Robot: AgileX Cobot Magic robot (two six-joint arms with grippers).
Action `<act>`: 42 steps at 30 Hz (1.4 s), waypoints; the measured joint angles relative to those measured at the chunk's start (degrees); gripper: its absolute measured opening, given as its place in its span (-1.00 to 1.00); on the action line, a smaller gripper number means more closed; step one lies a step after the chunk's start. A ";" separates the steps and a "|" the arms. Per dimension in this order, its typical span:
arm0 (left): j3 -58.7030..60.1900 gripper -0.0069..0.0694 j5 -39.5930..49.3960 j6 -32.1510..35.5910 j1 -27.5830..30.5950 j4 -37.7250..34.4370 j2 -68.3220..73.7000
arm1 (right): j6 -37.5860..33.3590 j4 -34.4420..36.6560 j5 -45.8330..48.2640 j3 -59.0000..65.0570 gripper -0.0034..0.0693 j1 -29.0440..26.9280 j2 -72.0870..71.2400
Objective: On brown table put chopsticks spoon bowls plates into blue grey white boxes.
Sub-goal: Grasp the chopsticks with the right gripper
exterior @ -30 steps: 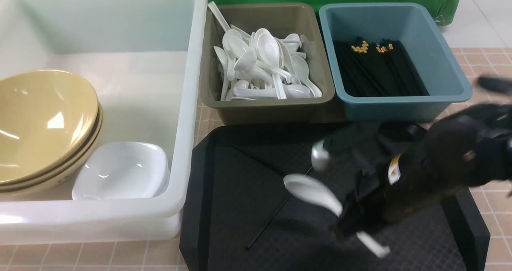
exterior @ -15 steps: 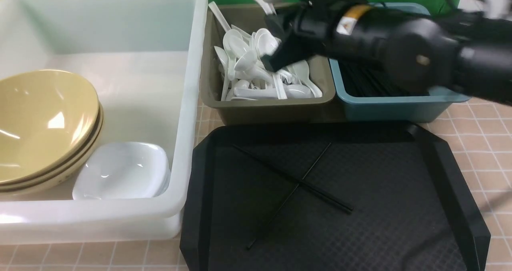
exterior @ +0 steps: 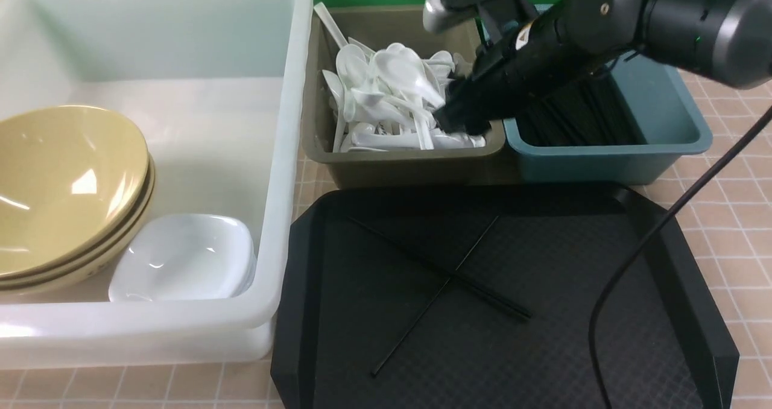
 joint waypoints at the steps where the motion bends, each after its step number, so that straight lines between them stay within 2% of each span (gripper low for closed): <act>1: 0.00 -0.81 0.00 0.00 0.00 0.00 0.00 | 0.00 -0.12 4.52 0.61 0.22 0.46 -0.43; 6: 0.00 -0.81 -0.41 0.00 0.00 0.00 0.00 | 0.00 -0.13 8.66 7.68 0.22 3.33 -0.51; 12: 0.00 -0.81 -0.87 0.00 0.00 0.00 0.00 | 0.29 -0.07 0.18 16.75 0.22 4.78 1.36; 16: 0.00 -0.81 -0.87 0.00 0.00 0.00 0.00 | 0.29 -0.37 -2.31 18.20 0.20 4.78 3.25; 18: 0.00 -0.81 -0.87 0.00 0.00 0.00 0.00 | 0.29 -0.41 -2.50 18.09 0.10 4.78 3.68; 19: 0.00 -0.81 -0.87 0.00 0.00 0.00 0.00 | -0.11 -0.61 -1.90 18.01 -0.12 4.78 3.89; 20: 0.00 -0.81 -0.87 0.00 0.00 0.00 0.00 | -0.29 -0.61 -1.83 17.96 -0.15 4.78 3.95; 22: 0.00 -0.81 -0.87 0.00 0.00 0.00 0.00 | -2.23 -0.53 0.47 17.77 -0.56 5.16 3.84; 23: 0.00 -0.81 -0.87 0.00 0.00 0.00 0.00 | -3.02 -0.39 1.60 17.77 -0.66 5.46 3.55; 27: 0.00 -0.81 -0.82 0.00 0.00 0.00 0.00 | -4.71 -0.50 6.48 18.77 -0.68 6.93 0.11; 31: 0.00 -0.81 -0.82 0.00 0.00 0.00 0.00 | -4.65 -2.26 7.48 18.83 -0.68 7.19 -5.71; 34: 0.00 -0.81 -0.82 0.00 0.00 0.25 0.00 | -3.70 -7.46 6.74 18.83 -0.68 7.19 -14.51; 37: 0.00 -0.81 -0.82 0.00 0.00 0.38 0.00 | 0.91 -15.88 0.58 18.83 -0.68 7.11 -21.11; 38: 0.00 -0.81 -0.82 0.00 0.00 0.43 0.00 | 4.98 -20.92 -3.93 18.83 -0.68 6.77 -23.15; 39: 0.00 -0.81 -0.82 0.00 0.00 0.43 0.00 | 6.59 -21.81 -4.78 18.83 -0.68 6.55 -23.64; 40: 0.00 -0.81 -0.82 0.00 0.00 0.43 0.00 | 12.67 -28.04 -11.16 18.83 -0.68 5.15 -24.74; 42: 0.00 -0.81 -0.82 0.00 0.00 0.45 0.00 | 20.64 -35.36 -22.07 18.83 -0.68 1.37 -24.26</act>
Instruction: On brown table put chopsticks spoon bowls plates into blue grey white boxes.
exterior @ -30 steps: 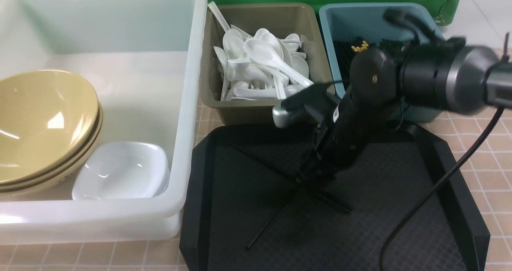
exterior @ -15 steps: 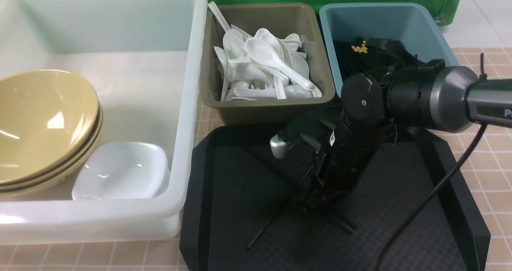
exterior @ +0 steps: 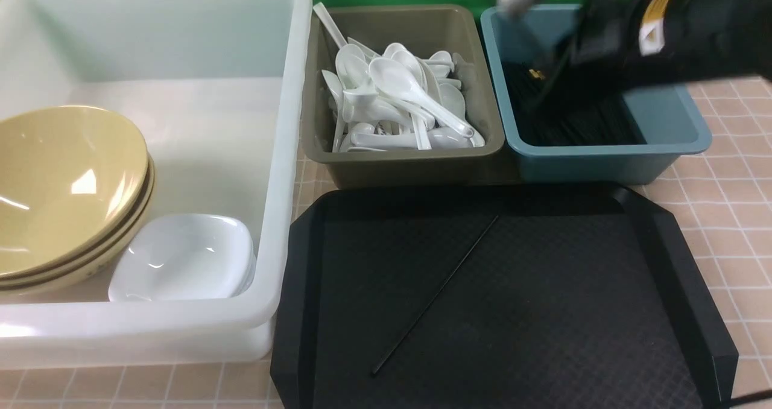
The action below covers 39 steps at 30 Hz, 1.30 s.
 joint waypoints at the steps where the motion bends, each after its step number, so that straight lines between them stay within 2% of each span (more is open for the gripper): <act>1: 0.00 -0.81 0.00 0.00 0.00 0.05 0.00 | 2.86 -1.44 -2.84 0.00 -0.68 -1.21 0.78; 3: 0.00 -0.81 0.00 0.00 0.00 0.05 0.00 | 10.36 -3.39 -11.63 -0.05 -0.67 -5.63 4.29; 6: 0.00 -0.81 0.00 0.00 0.00 0.05 0.00 | 19.00 -3.98 -16.12 -0.05 -0.60 -10.70 10.26; 7: 0.00 -0.81 0.00 0.00 0.00 0.05 0.00 | 19.74 -3.98 -16.12 -0.05 -0.59 -11.01 10.69; 9: 0.00 -0.81 0.00 0.00 0.00 0.07 0.00 | 28.18 -3.98 -13.71 0.00 -0.40 -13.80 14.87; 10: 0.00 -0.81 0.00 0.00 0.00 0.07 0.00 | 29.23 -3.98 -12.87 0.00 -0.36 -14.05 15.35; 11: 0.00 -0.81 0.07 0.00 0.00 0.11 0.00 | 31.58 -3.98 -8.86 0.24 -0.17 -14.47 16.66; 12: 0.00 -0.81 0.07 0.00 0.00 0.11 0.00 | 31.60 -3.98 -6.83 0.37 -0.09 -14.18 16.78; 15: 0.00 -0.81 0.11 0.00 0.00 0.11 0.00 | 28.77 -3.92 -2.15 0.43 0.05 -12.00 16.36; 19: 0.00 -0.81 0.11 0.00 0.00 0.13 0.00 | 22.71 -1.99 5.63 0.37 0.08 -6.01 14.74; 20: 0.00 -0.81 0.05 0.00 0.00 0.13 0.00 | 17.39 2.42 10.04 0.31 0.04 -2.30 14.17; 21: 0.00 -0.81 0.05 0.00 0.00 0.13 0.00 | 16.53 3.93 10.56 0.31 0.03 -1.81 14.18; 23: 0.00 -0.81 0.05 0.00 0.00 0.13 0.00 | 4.58 14.49 15.88 0.70 -0.13 4.19 14.57; 26: 0.00 -0.81 0.00 0.00 0.00 0.13 0.00 | -5.57 23.44 17.62 1.03 -0.39 11.17 17.12; 30: 0.00 -0.81 0.00 0.00 0.00 0.18 0.00 | -7.07 26.89 13.09 1.03 -0.74 18.40 22.49; 34: 0.00 -0.81 0.00 0.00 0.00 0.18 0.00 | -7.07 27.06 9.98 1.03 -0.81 21.35 26.70; 39: 0.00 -0.81 0.00 0.00 0.00 0.18 0.00 | -7.07 26.87 11.48 0.97 -0.81 21.76 27.67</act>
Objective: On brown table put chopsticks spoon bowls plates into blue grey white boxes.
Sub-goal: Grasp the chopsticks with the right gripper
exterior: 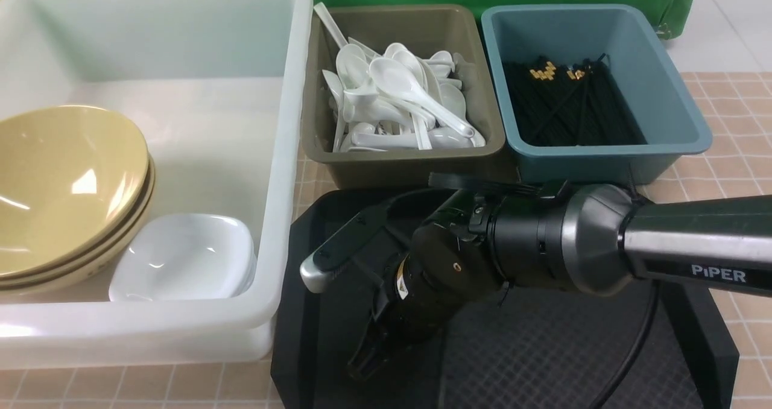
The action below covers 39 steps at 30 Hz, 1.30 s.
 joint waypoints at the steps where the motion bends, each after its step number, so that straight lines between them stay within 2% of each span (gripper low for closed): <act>1: 0.00 -0.81 0.00 0.00 0.00 0.00 0.00 | 0.00 -0.40 0.70 -0.05 -0.81 0.00 0.00; 15: 0.00 -0.81 0.52 0.00 0.00 0.00 0.00 | 0.00 -5.58 16.81 0.61 -0.74 -1.24 -3.60; 18: 0.00 -0.81 0.65 0.00 0.00 0.00 0.00 | 0.00 -5.58 16.96 0.60 -0.61 -3.57 -5.31; 22: 0.00 -0.81 0.82 0.00 0.00 -0.05 0.00 | -0.95 -4.39 16.96 0.60 -0.33 -7.27 -4.77; 25: 0.00 -0.81 0.89 0.00 0.00 -0.05 0.00 | -2.40 -3.44 16.96 0.60 -0.16 -7.95 -3.06; 27: 0.00 -0.81 0.89 0.00 0.00 -0.05 0.00 | -3.39 -2.97 17.04 0.60 -0.14 -7.99 -1.81; 29: 0.00 -0.81 0.89 0.00 0.00 -0.05 0.00 | -4.93 -2.95 17.11 0.20 -0.17 -7.99 -1.25; 32: 0.00 -0.81 0.83 0.00 0.00 -0.05 0.00 | -6.64 -3.01 17.65 -0.11 -0.34 -7.99 -0.99; 33: 0.00 -0.81 0.83 0.00 0.00 0.01 0.00 | -7.46 -3.17 17.69 -0.12 -0.51 -8.01 -0.94; 34: 0.00 -0.81 0.83 0.00 0.00 0.01 0.00 | -7.59 -3.17 17.72 -0.17 -0.55 -8.01 -1.01; 35: 0.00 -0.81 0.83 0.00 0.00 0.01 0.00 | -7.77 -2.96 17.78 -0.06 -0.70 -8.01 -1.56; 39: 0.00 -0.81 0.83 0.00 0.00 0.01 0.00 | -7.82 -2.08 17.47 0.66 -0.72 -8.01 -5.87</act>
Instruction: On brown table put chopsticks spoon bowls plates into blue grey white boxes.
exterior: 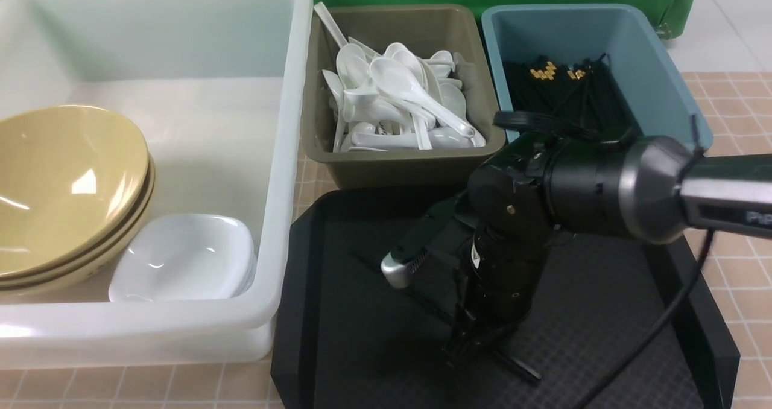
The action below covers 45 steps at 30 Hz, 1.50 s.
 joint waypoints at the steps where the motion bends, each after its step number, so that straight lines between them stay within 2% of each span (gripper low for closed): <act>1: 0.00 -0.81 0.00 0.00 0.00 0.00 0.00 | 0.00 0.00 0.00 0.00 -0.72 0.00 -0.94; 6: 0.00 -0.81 0.00 0.00 0.00 0.00 0.00 | 0.00 -3.90 -3.76 -1.50 -0.72 -0.30 -15.00; 10: 0.00 -0.81 0.00 0.00 0.00 0.00 0.00 | 1.75 -12.91 -17.72 -2.77 -0.72 -4.06 -25.90; 11: 0.00 -0.81 0.00 0.00 0.00 0.00 0.00 | 2.05 -13.28 -17.72 -2.83 -0.72 -4.37 -26.16; 12: 0.00 -0.81 -0.06 0.00 0.00 0.00 0.00 | 5.27 -15.59 -25.28 -2.88 -0.72 -7.88 -27.51; 13: 0.00 -0.81 -0.06 0.00 0.00 0.00 0.00 | 5.63 -15.94 -26.11 -2.88 -0.72 -8.31 -27.57; 15: 0.00 -0.81 -0.27 0.00 0.00 0.00 0.00 | 9.97 -17.15 -36.72 -2.88 -0.72 -14.67 -26.16; 16: 0.00 -0.81 -0.27 0.00 0.00 0.00 0.00 | 10.21 -17.31 -37.42 -2.88 -0.72 -15.11 -25.63; 19: 0.05 -0.81 -0.38 0.00 0.00 0.00 0.00 | 15.80 -17.70 -45.99 -2.95 -0.71 -22.71 -17.48; 20: 0.05 -0.81 -0.38 0.00 0.00 0.00 0.00 | 15.80 -17.64 -46.13 -2.95 -0.70 -22.71 -17.48; 22: 0.05 -0.81 -0.38 0.00 0.00 0.00 0.00 | 21.21 -17.64 -45.99 -2.95 -0.66 -25.49 -12.62; 23: 0.05 -0.81 -0.38 0.00 0.00 0.00 0.00 | 25.66 -17.64 -43.73 -2.95 -0.56 -27.43 -8.58; 25: 0.05 -0.81 -0.38 0.00 0.00 0.00 0.00 | 28.93 -17.58 -39.65 -2.88 -0.38 -28.48 -4.87; 26: 0.05 -0.81 -0.38 0.00 0.00 0.00 0.00 | 29.09 -17.58 -39.22 -2.88 -0.38 -28.48 -4.61; 28: 0.05 -0.81 -0.38 0.00 0.00 0.00 0.00 | 28.69 -17.42 -33.97 -2.88 -0.13 -28.57 -3.40; 29: 0.05 -0.81 -0.38 0.00 0.00 0.00 0.00 | 28.38 -17.40 -33.28 -2.88 -0.11 -28.48 -3.50; 30: 0.05 -0.81 -0.38 -0.02 0.00 0.00 0.00 | 23.29 -17.33 -31.44 -2.88 -0.09 -27.71 -5.27; 32: 0.05 -0.81 -0.38 -0.02 0.00 0.00 0.00 | 17.95 -17.28 -30.70 -2.88 -0.18 -26.39 -8.63; 33: 0.05 -0.81 -0.38 -0.02 0.00 0.00 0.00 | 17.43 -17.28 -30.69 -2.88 -0.20 -26.22 -9.09; 35: 0.05 -0.81 -0.38 -0.02 0.00 0.00 0.00 | 14.20 -17.26 -30.69 -2.88 -0.39 -24.41 -13.50; 36: 0.05 -0.81 -0.38 -0.02 0.00 0.00 0.00 | 12.55 -17.21 -30.81 -2.88 -0.57 -22.79 -18.12; 38: 0.05 -0.81 -0.38 -0.06 0.00 0.00 0.00 | 11.57 -17.21 -33.22 -1.38 -0.77 -20.14 -27.44; 40: 0.05 -0.81 -0.38 -0.06 0.00 0.00 0.00 | 10.75 -17.21 -36.75 0.51 -0.80 -18.40 -32.60; 45: 0.05 -0.81 -0.38 -0.06 0.00 0.00 0.00 | 9.47 -17.26 -55.53 16.41 -0.81 -12.45 -54.80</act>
